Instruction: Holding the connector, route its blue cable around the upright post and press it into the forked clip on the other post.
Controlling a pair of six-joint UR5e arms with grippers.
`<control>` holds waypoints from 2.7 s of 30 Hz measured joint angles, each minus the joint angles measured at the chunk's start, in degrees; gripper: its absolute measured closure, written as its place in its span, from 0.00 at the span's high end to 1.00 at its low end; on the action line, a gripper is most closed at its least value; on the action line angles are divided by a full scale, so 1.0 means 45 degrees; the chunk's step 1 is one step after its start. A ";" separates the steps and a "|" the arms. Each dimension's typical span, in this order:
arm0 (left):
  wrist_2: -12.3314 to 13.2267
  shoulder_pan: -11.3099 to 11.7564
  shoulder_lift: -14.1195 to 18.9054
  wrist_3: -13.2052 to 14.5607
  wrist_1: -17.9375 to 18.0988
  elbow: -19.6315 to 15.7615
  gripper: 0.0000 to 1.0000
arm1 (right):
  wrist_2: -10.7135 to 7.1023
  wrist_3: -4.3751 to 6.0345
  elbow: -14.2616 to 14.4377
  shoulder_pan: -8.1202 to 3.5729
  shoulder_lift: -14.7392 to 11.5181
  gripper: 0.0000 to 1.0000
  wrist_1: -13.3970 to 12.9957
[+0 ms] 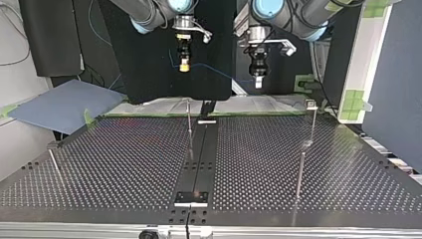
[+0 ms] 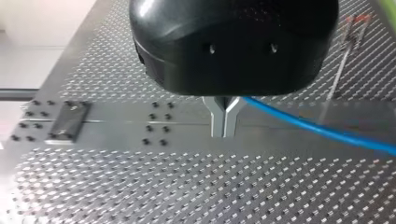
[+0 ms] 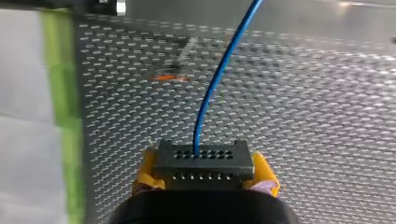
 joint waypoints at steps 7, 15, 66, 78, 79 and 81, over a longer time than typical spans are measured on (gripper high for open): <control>0.0099 0.0378 0.0186 0.0134 -0.0135 0.0016 0.00 | -0.0013 -0.0604 -0.0297 0.0055 -0.0864 0.00 0.0056; 0.0122 0.0710 0.0205 -0.0003 -0.0369 0.0094 0.00 | 0.0239 -0.0880 -0.1163 0.0378 -0.1787 0.00 0.0905; -0.0443 0.2911 0.5017 -0.2530 -0.5676 0.3357 0.00 | 0.0092 -0.1516 -0.5800 0.0588 -0.4861 0.00 0.6598; -0.0131 0.3319 0.5350 -0.2437 -0.6984 0.4149 0.00 | -0.0340 -0.1687 -0.7129 0.0531 -0.4849 0.00 0.7930; -0.0110 0.3353 0.5339 -0.2428 -0.7041 0.4178 0.00 | -0.0359 -0.1691 -0.7230 0.0526 -0.4849 0.00 0.8029; -0.0081 0.3434 0.5314 -0.2417 -0.7136 0.4291 0.00 | -0.0395 -0.1688 -0.7452 0.0513 -0.4850 0.00 0.8250</control>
